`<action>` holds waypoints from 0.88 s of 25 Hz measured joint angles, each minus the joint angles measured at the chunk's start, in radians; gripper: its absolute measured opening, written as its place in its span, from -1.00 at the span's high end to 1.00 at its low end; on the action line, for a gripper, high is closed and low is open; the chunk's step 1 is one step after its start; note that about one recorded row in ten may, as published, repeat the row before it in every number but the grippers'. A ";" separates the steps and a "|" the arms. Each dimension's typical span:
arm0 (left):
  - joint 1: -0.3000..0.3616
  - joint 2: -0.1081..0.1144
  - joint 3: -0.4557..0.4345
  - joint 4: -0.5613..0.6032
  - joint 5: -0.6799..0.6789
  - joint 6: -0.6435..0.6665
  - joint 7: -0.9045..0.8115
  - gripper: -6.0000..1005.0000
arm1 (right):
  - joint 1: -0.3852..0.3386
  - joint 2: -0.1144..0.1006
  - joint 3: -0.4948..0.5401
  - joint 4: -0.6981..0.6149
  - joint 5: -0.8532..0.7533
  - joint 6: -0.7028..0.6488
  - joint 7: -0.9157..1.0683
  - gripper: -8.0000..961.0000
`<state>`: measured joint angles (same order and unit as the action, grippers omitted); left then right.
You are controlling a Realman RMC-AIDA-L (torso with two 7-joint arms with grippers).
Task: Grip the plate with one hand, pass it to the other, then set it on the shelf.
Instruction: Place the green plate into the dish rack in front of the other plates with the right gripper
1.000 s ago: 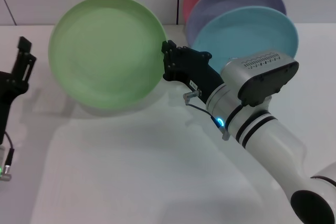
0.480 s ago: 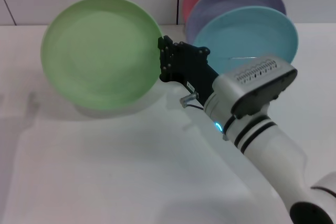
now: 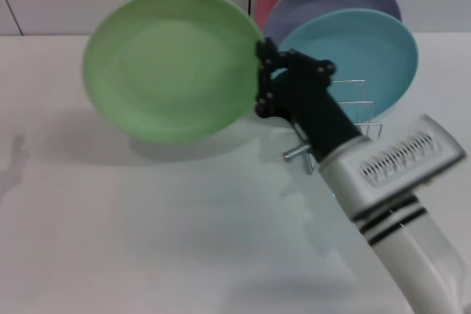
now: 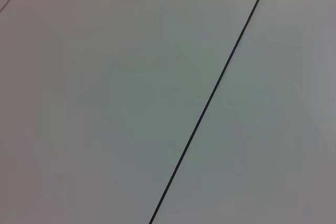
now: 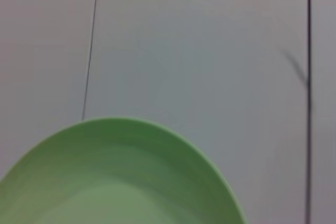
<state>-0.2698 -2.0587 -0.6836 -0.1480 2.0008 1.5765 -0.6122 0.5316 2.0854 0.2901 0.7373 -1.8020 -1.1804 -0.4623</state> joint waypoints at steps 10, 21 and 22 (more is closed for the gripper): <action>0.004 0.002 0.013 0.015 0.029 0.001 -0.037 -0.66 | -0.136 -0.002 -0.009 -0.053 -0.052 -0.295 -0.017 0.95; 0.002 0.003 0.014 0.033 0.055 0.004 -0.084 -0.66 | -0.203 -0.002 -0.005 -0.211 -0.051 -0.485 0.173 0.94; 0.002 0.003 0.014 0.033 0.055 0.004 -0.084 -0.66 | -0.206 -0.002 0.001 -0.232 -0.048 -0.493 0.203 0.94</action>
<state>-0.2673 -2.0554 -0.6699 -0.1152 2.0555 1.5805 -0.6964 0.3252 2.0830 0.2909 0.5053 -1.8498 -1.6735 -0.2597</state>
